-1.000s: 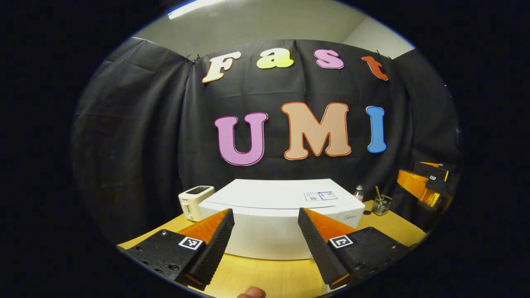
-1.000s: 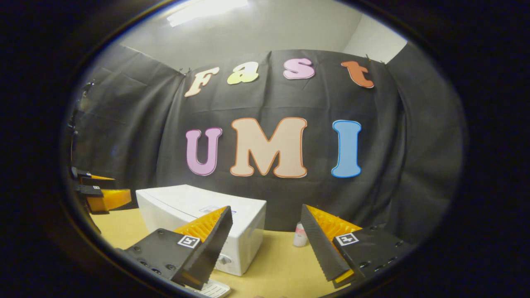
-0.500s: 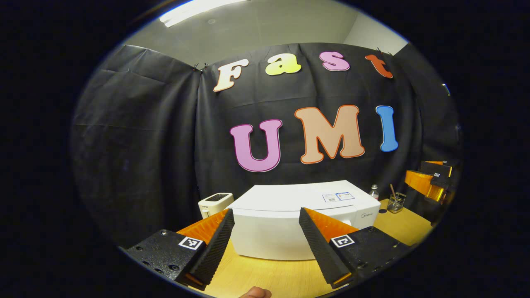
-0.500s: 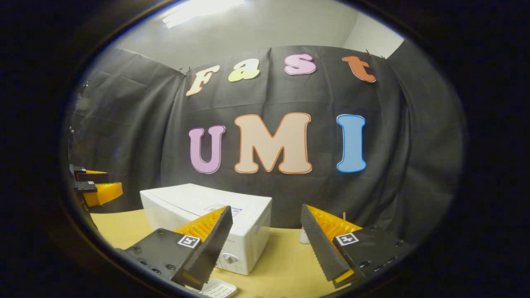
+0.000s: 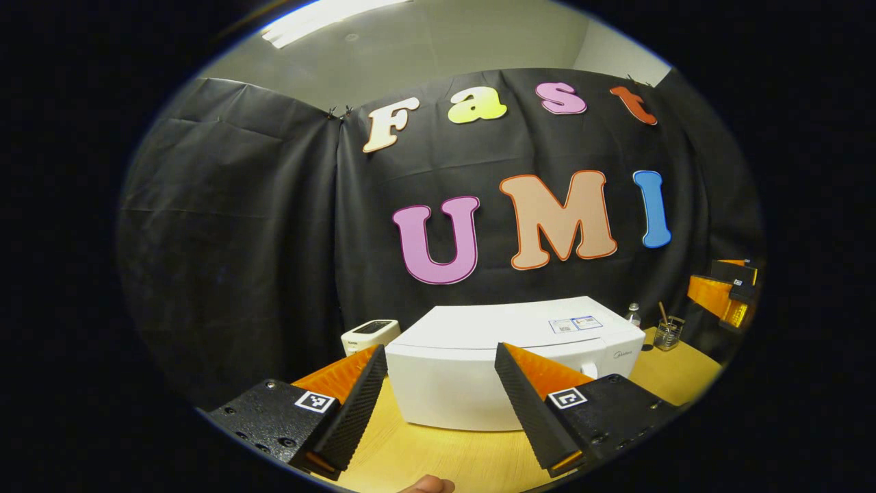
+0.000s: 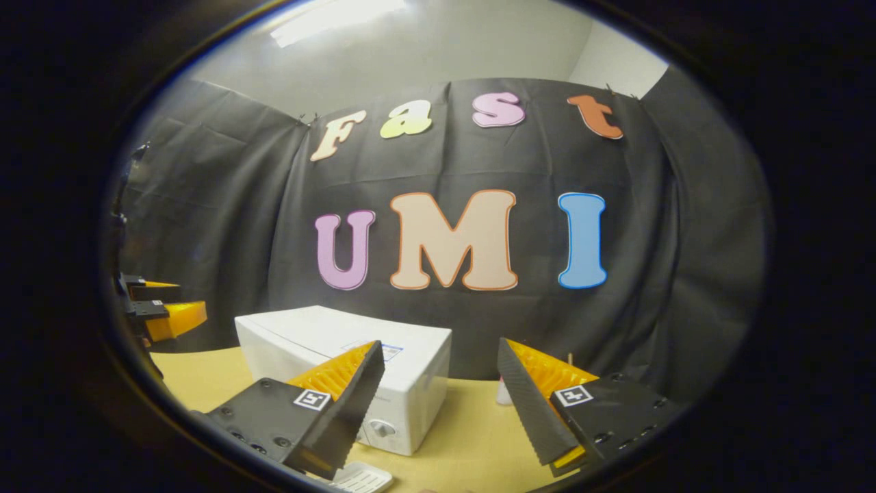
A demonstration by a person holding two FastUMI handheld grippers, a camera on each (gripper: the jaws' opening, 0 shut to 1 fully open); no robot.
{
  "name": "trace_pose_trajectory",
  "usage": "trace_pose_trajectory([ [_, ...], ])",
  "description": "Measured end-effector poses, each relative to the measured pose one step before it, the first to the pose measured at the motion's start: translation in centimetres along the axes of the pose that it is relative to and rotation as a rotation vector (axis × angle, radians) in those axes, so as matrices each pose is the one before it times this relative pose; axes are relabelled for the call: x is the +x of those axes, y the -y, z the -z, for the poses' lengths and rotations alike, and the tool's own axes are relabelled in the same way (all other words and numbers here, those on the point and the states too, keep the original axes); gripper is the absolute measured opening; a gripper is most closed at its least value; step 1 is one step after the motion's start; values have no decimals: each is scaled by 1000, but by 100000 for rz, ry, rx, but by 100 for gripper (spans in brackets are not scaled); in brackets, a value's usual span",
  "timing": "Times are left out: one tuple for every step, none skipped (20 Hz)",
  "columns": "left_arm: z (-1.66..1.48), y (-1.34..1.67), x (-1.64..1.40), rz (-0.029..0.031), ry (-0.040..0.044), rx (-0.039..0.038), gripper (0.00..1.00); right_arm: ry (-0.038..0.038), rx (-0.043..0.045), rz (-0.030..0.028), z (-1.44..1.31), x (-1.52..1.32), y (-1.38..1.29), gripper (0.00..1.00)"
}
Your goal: Open the microwave oven with the left hand, put the food in, and close the microwave oven.
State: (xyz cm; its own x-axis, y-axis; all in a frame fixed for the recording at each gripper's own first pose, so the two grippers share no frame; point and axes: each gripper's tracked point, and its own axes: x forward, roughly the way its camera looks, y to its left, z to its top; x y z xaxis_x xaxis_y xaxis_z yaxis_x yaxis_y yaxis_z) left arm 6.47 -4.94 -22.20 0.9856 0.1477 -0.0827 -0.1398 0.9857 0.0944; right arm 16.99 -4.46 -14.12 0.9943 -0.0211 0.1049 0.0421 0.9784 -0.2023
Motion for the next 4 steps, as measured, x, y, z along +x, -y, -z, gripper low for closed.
trace_pose_trajectory([
  [-8,-56,-8,-43,128,-70,98,-386,-111,4,108,54,-45,96],
  [52,-72,62,-227,36,-139,97,-377,-140,60,107,117,-49,96],
  [95,-11,20,-272,-150,-112,98,-206,-74,8,86,58,9,96],
  [36,-109,67,-204,-114,-153,98,-155,-130,-154,-24,69,-95,96],
])
